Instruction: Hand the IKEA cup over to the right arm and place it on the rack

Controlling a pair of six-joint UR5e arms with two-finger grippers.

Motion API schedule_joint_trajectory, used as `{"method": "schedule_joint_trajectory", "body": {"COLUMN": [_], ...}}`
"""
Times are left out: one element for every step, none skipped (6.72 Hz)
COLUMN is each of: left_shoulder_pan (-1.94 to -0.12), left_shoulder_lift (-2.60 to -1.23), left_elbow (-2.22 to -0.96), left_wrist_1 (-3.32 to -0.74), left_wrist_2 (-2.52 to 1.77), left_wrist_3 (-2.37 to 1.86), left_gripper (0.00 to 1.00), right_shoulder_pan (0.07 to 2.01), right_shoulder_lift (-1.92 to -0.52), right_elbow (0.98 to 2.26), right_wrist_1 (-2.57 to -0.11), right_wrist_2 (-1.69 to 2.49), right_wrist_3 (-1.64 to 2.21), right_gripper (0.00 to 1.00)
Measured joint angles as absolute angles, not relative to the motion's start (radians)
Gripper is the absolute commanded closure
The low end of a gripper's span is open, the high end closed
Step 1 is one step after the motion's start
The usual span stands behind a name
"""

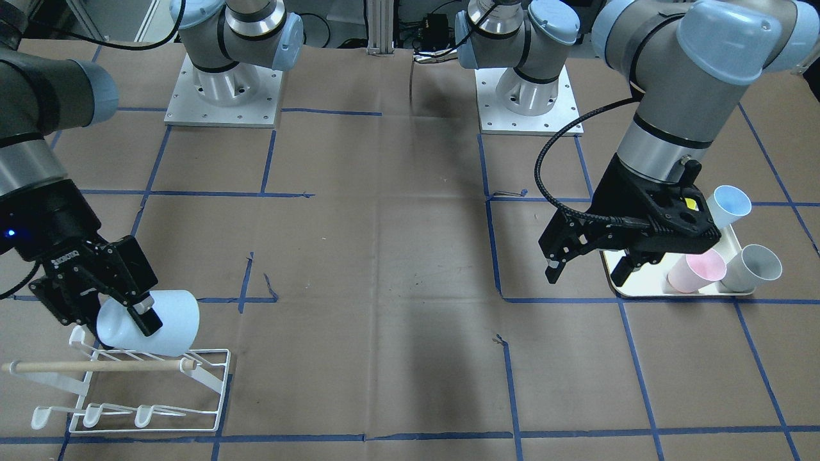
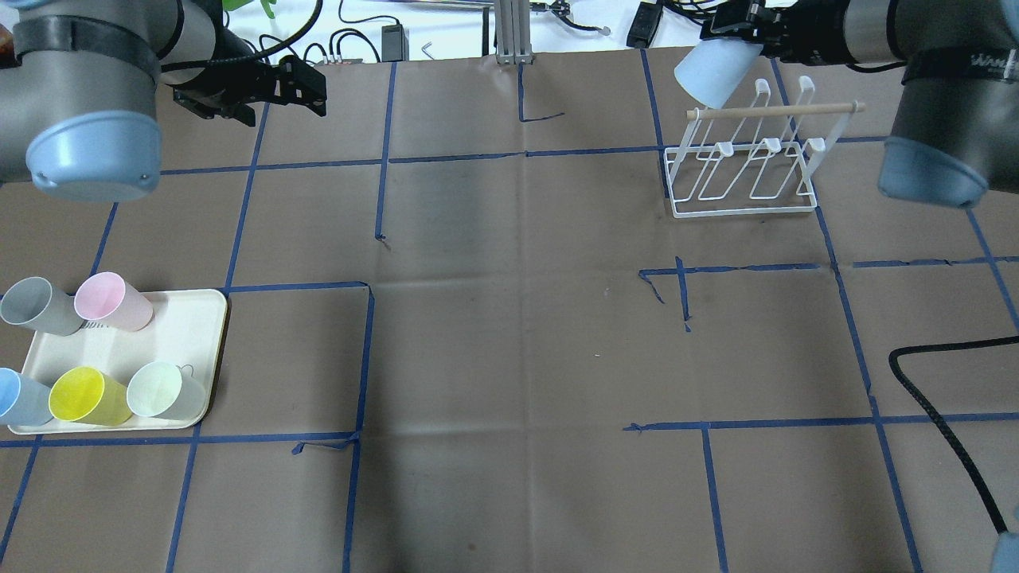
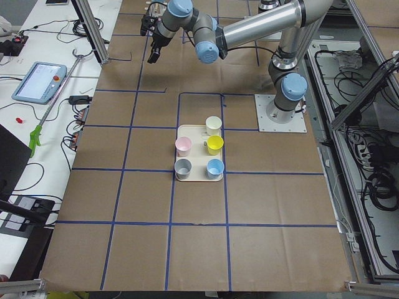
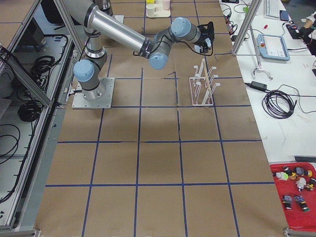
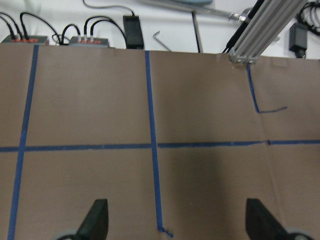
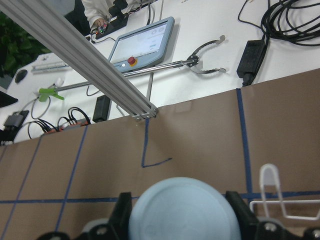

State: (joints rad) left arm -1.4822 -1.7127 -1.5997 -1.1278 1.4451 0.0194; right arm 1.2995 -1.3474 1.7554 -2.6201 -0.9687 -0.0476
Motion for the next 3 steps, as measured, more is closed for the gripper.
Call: {"method": "schedule_joint_trajectory", "body": {"left_shoulder_pan": [-1.496,-1.502,-1.508], "left_shoulder_lift": [-1.711,-1.703,-1.679], "left_elbow": [-1.53,-1.491,-1.483], "left_wrist_1": [-1.309,-1.438,-1.509], "left_wrist_2": [1.486,1.532,1.559], "left_wrist_3": [-0.014,-0.027,-0.033], "left_gripper": [0.0,0.0,0.0], "right_shoulder_pan": [1.292,1.293,1.3], "right_shoulder_lift": [-1.331,-1.305,-1.27], "right_elbow": [1.708,1.665,1.627], "right_wrist_1": [-2.588,-2.578,-2.576], "right_wrist_2": [-1.035,-1.082,-1.105], "right_wrist_3": [-0.16,-0.209,-0.227], "right_gripper": [0.88,0.88,0.88]}}
